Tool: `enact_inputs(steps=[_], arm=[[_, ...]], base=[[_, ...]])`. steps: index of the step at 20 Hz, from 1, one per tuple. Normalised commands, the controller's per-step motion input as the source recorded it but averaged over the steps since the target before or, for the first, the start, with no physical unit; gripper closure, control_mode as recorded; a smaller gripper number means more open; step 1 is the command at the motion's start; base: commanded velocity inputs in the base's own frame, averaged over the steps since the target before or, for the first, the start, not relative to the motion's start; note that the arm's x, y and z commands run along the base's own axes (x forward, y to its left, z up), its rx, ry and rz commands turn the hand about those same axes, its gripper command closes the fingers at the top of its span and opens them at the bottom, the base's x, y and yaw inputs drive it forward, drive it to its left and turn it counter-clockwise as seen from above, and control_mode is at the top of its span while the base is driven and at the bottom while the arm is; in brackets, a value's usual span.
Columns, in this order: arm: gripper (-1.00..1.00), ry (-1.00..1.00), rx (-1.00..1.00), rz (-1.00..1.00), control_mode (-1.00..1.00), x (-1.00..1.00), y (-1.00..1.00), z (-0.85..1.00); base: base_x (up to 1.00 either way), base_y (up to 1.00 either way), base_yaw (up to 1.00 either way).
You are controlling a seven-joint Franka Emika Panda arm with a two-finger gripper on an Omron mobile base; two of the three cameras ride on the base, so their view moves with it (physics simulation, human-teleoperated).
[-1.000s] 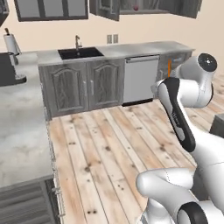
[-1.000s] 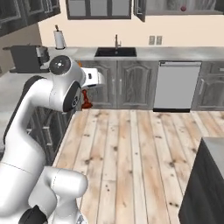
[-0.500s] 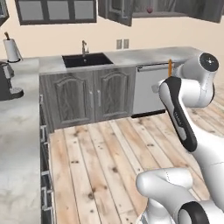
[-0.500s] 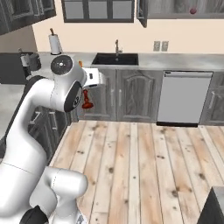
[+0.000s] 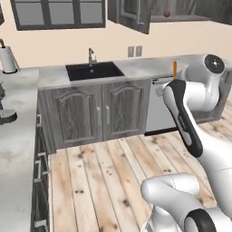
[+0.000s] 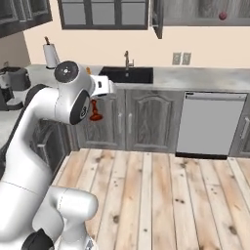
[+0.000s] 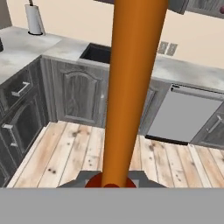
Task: Pick the jar and candle from the dining table and place them in the open cabinet. Close the cabinet after placing the objects.
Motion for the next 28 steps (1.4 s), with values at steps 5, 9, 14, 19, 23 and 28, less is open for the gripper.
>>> enact_inputs(steps=[5,9,14,19,23,28], arm=[[1.00,0.00,0.00,0.00,1.00,0.00,0.00,0.00],[1.00,0.00,0.00,0.00,1.00,0.00,0.00,0.00],[1.00,0.00,0.00,0.00,1.00,0.00,0.00,0.00],[1.00,0.00,0.00,0.00,1.00,0.00,0.00,0.00],[1.00,0.00,0.00,0.00,1.00,0.00,0.00,0.00],[1.00,0.00,0.00,0.00,1.00,0.00,0.00,0.00]], base=[[0.74,-0.91,0.02],[0.31,-1.00,0.00],[0.32,-0.94,0.00],[1.00,-0.53,0.18],[1.00,-0.72,0.40],[1.00,-0.19,0.08]])
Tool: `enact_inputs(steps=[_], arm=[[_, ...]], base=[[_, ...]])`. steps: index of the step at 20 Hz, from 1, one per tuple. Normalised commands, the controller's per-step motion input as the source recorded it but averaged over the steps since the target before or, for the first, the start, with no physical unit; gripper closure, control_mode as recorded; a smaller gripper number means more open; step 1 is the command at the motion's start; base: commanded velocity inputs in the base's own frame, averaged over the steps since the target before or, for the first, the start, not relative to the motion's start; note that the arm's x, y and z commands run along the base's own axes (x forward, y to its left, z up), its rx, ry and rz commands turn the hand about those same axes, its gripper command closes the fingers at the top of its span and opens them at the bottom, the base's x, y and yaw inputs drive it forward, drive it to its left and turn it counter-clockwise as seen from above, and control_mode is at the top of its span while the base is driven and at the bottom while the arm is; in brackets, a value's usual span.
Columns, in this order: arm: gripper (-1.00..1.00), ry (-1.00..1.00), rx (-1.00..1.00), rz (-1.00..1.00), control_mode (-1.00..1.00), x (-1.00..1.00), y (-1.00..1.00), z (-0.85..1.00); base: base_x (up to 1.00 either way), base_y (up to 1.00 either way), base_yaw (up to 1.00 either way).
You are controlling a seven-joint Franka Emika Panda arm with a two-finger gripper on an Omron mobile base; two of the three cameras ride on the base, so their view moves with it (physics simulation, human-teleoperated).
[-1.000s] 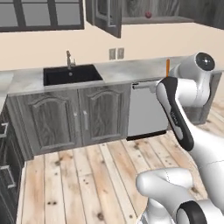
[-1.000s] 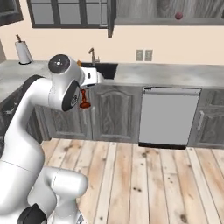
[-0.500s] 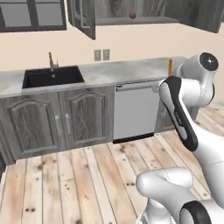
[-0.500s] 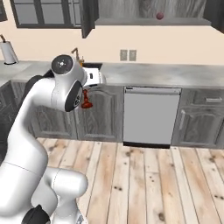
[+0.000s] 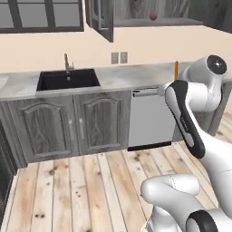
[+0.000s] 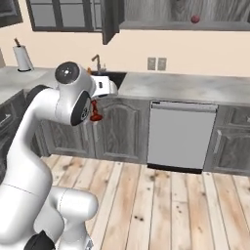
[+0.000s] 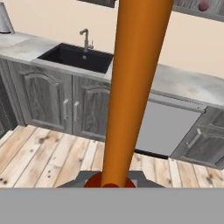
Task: Pick the jar and candle from the dining table and place them in the open cabinet. Close the cabinet after placing the objects.
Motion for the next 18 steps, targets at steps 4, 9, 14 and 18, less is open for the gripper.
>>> enact_inputs(steps=[4,9,14,18], arm=[[1.00,0.00,0.00,0.00,1.00,0.00,0.00,0.00],[1.00,0.00,0.00,0.00,1.00,0.00,0.00,0.00],[1.00,0.00,0.00,0.00,1.00,0.00,0.00,0.00],[1.00,0.00,0.00,0.00,1.00,0.00,0.00,0.00]], base=[[1.00,-0.15,-0.24],[0.87,-0.41,-0.22],[0.90,-0.75,0.09],[0.79,-0.66,0.26]])
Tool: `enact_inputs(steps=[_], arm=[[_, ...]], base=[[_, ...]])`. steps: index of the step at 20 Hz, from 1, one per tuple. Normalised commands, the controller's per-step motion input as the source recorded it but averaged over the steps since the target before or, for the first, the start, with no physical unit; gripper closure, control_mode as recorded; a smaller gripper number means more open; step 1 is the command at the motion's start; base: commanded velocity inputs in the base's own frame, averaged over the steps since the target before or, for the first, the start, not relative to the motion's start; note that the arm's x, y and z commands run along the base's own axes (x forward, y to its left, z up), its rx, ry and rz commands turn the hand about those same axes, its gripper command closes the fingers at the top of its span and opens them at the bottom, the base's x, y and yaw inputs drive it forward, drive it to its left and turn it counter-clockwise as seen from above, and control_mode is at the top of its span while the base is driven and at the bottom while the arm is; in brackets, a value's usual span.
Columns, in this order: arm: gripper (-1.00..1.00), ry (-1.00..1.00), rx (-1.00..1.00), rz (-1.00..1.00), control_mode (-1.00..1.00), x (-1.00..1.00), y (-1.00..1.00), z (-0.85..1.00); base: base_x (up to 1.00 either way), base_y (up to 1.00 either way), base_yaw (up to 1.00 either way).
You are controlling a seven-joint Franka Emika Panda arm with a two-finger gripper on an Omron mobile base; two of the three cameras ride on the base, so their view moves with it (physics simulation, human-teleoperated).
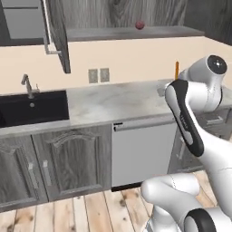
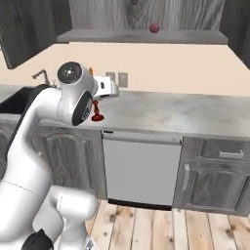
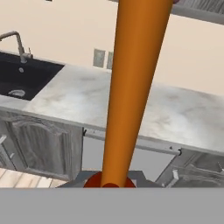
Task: Pick the jar and candle from the dining table and place them in the open cabinet. Close the cabinet after placing the objects.
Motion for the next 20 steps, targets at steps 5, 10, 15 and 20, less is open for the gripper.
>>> enact_inputs(steps=[5,10,15,20], arm=[[1.00,0.00,0.00,0.00,1.00,0.00,0.00,0.00],[1.00,0.00,0.00,0.00,1.00,0.00,0.00,0.00],[1.00,0.00,0.00,0.00,1.00,0.00,0.00,0.00],[1.00,0.00,0.00,0.00,1.00,0.00,0.00,0.00]], base=[[0.59,-0.31,0.38],[0.21,-0.21,0.24],[0.74,-0.04,0.20],[0.39,-0.12,0.22]])
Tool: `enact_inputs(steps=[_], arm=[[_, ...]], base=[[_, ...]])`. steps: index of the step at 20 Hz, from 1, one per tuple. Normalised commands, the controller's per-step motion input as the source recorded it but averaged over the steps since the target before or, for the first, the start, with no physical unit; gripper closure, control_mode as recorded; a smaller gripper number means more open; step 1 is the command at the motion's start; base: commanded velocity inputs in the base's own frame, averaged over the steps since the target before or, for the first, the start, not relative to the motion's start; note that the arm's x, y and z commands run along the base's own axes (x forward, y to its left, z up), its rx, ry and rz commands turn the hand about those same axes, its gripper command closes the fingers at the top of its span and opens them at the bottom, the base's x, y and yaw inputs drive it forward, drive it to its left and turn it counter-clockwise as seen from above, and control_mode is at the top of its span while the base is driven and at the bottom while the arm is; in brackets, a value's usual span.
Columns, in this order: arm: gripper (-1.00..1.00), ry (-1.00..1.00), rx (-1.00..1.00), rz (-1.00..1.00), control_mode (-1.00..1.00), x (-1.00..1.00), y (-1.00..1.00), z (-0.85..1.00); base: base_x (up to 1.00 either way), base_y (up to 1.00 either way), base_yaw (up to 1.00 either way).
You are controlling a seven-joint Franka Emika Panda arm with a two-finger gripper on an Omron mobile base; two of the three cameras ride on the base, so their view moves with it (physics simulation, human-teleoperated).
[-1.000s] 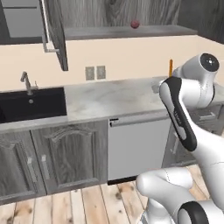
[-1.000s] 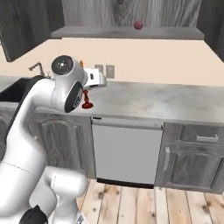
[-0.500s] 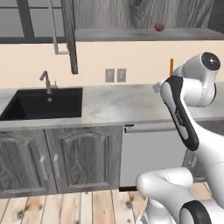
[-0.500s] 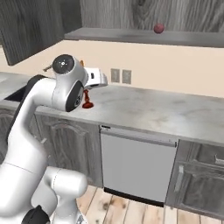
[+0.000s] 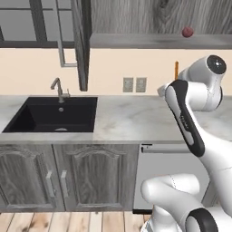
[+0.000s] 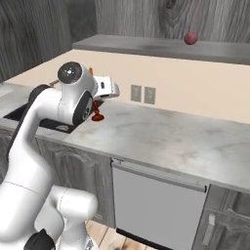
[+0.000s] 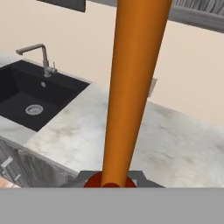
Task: Pick the jar and candle from the dining table and place them in the open cabinet. Close the cabinet after placing the objects.
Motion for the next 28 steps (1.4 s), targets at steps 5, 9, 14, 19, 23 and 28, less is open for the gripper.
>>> enact_inputs(steps=[5,9,14,19,23,28], arm=[[1.00,0.00,0.00,0.00,1.00,0.00,0.00,0.00],[1.00,0.00,0.00,0.00,1.00,0.00,0.00,0.00],[1.00,0.00,0.00,0.00,1.00,0.00,0.00,0.00],[1.00,0.00,0.00,0.00,1.00,0.00,0.00,0.00],[1.00,0.00,0.00,0.00,1.00,0.00,0.00,0.00],[1.00,0.00,0.00,0.00,1.00,0.00,0.00,0.00]], base=[[0.00,0.00,0.02],[0.00,0.00,0.00],[0.16,0.00,0.01],[0.66,0.17,0.03],[0.43,0.06,0.04],[0.01,0.00,0.00]])
